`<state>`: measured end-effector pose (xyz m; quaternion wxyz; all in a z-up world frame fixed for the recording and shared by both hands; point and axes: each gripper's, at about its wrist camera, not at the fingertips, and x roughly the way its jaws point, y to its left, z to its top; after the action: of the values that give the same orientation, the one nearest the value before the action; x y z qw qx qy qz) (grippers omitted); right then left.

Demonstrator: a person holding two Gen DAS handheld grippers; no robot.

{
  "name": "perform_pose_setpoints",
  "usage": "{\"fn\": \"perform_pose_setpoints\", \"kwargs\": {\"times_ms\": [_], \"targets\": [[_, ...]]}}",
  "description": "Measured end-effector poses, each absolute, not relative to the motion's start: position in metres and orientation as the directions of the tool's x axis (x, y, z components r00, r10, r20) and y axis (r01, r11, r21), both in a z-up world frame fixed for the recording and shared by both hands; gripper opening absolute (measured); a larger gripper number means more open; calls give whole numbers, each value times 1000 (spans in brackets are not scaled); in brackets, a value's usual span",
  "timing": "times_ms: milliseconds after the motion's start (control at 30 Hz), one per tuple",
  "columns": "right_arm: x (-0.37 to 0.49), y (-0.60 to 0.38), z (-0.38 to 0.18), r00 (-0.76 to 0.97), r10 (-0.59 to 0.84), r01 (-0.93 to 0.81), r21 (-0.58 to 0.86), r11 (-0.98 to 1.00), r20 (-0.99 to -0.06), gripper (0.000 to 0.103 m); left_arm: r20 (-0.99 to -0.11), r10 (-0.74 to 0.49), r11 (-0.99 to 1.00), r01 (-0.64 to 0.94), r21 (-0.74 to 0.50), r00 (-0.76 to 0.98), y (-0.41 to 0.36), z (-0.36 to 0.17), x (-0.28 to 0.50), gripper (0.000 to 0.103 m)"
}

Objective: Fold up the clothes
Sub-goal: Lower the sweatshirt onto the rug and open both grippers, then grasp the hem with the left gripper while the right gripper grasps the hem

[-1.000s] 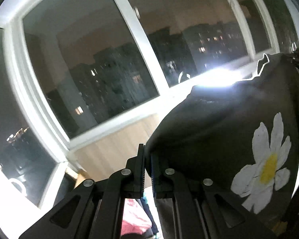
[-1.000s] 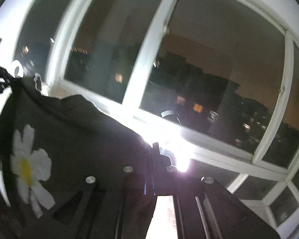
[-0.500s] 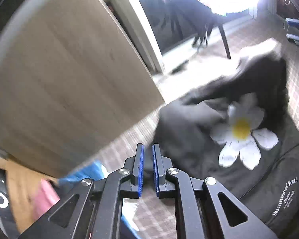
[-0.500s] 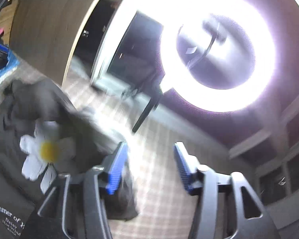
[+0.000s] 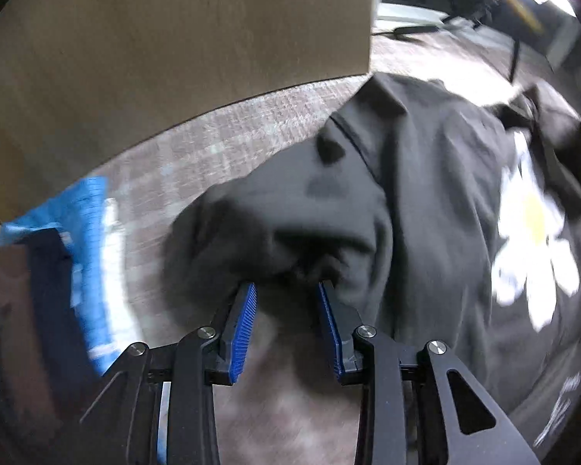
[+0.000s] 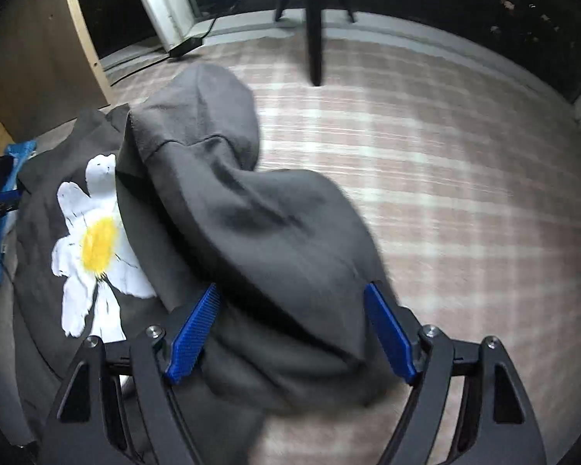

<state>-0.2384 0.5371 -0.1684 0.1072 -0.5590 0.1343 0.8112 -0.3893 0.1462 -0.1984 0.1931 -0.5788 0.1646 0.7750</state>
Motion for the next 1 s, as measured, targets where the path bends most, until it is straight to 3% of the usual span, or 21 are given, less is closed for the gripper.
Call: {"fn": "perform_pose_setpoints", "kwargs": {"times_ms": [33, 67, 100, 133, 233, 333, 367, 400, 467, 533, 600, 767, 1000], "targets": [[-240, 534, -171, -367, 5, -310, 118, -943, -930, 69, -959, 111, -868, -496, 34, -260, 151, -200, -390, 24], [-242, 532, -173, -380, -14, -295, 136, -946, -925, 54, -957, 111, -863, -503, 41, -269, 157, -202, -389, 13], [-256, 532, -181, -372, -30, -285, 145, -948, -928, 8, -956, 108, -862, -504, 47, -274, 160, -202, -388, 9], [-253, 533, -171, -386, -13, -282, 131, -950, -922, 5, -955, 103, -863, -503, 53, -277, 163, -202, -386, 7], [-241, 535, -142, -428, 39, -275, 89, -957, -903, 4, -946, 69, -883, -460, 88, -315, 159, -195, -387, 3], [-221, 578, -110, -429, 303, -467, -78, -881, -851, 6, -944, 53, -908, -409, 90, -325, 149, -188, -388, 6], [-217, 594, -108, -393, 381, -533, -131, -836, -837, 8, -945, 49, -911, -402, 90, -322, 147, -186, -386, 7], [-215, 614, -117, -302, 413, -573, -182, -799, -859, 20, -943, 50, -911, -402, 92, -328, 146, -181, -381, 7], [-206, 627, -130, -237, 373, -583, -176, -793, -897, 25, -938, 65, -908, -410, 87, -342, 143, -168, -365, 8], [-185, 619, -122, -292, 343, -568, -127, -813, -893, 38, -932, 92, -899, -432, 73, -351, 139, -153, -344, 17], [-162, 607, -111, -358, 302, -528, -75, -846, -884, 47, -924, 115, -885, -460, 71, -364, 135, -135, -319, 18], [-87, 573, -76, -529, 163, -393, 70, -917, -832, 47, -897, 171, -881, -471, 46, -407, 97, -89, -226, 19], [72, 547, -2, -724, -24, -275, 321, -906, -690, 47, -903, 113, -933, -357, 47, -415, 20, -54, -69, 23]]}}
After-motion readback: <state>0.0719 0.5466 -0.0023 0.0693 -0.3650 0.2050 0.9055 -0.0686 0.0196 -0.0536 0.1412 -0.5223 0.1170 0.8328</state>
